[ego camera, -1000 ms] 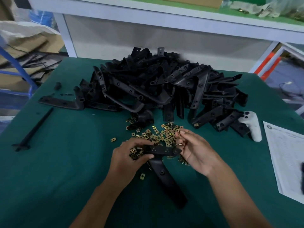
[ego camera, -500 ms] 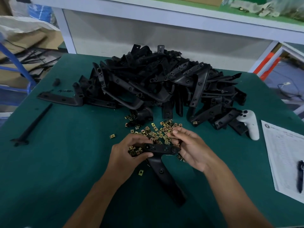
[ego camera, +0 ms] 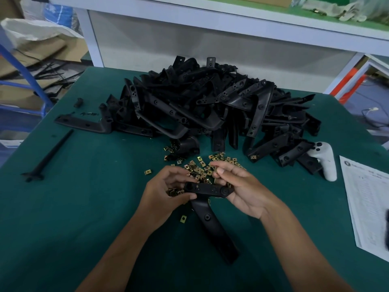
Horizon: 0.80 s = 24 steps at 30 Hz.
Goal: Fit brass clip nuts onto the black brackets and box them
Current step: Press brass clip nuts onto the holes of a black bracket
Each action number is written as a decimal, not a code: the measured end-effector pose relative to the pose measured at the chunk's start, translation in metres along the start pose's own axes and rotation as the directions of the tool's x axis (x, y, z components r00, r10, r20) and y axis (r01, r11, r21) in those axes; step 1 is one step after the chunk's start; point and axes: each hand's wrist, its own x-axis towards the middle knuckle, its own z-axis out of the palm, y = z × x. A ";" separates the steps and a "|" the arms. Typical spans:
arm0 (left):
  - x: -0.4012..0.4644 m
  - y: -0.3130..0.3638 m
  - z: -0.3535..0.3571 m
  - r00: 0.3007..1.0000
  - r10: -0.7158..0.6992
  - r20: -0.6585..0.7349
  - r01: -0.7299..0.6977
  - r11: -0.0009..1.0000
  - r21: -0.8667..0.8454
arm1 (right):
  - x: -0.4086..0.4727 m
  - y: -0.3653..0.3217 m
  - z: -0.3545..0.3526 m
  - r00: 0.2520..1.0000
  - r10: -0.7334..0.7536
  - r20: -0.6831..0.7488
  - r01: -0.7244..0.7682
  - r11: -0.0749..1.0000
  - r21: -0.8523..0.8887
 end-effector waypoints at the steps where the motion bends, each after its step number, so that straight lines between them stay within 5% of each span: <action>1: 0.000 0.000 0.000 1.000 -0.002 0.001 0.002 1.000 -0.011 | 0.001 0.000 -0.001 1.000 -0.009 -0.018 0.009 0.999 -0.031; 8: -0.001 -0.004 0.000 0.998 -0.066 0.007 0.066 0.997 -0.034 | -0.001 -0.006 0.002 1.000 -0.014 0.010 0.017 0.945 -0.326; 13: -0.001 -0.002 0.000 0.999 -0.050 0.005 0.050 0.999 -0.005 | -0.002 -0.013 0.011 0.997 -0.019 0.075 0.060 0.802 -0.594; 24: -0.002 -0.003 0.002 0.996 -0.058 -0.062 0.057 0.998 -0.009 | 0.001 -0.018 0.023 0.993 -0.064 0.098 0.113 0.738 -0.665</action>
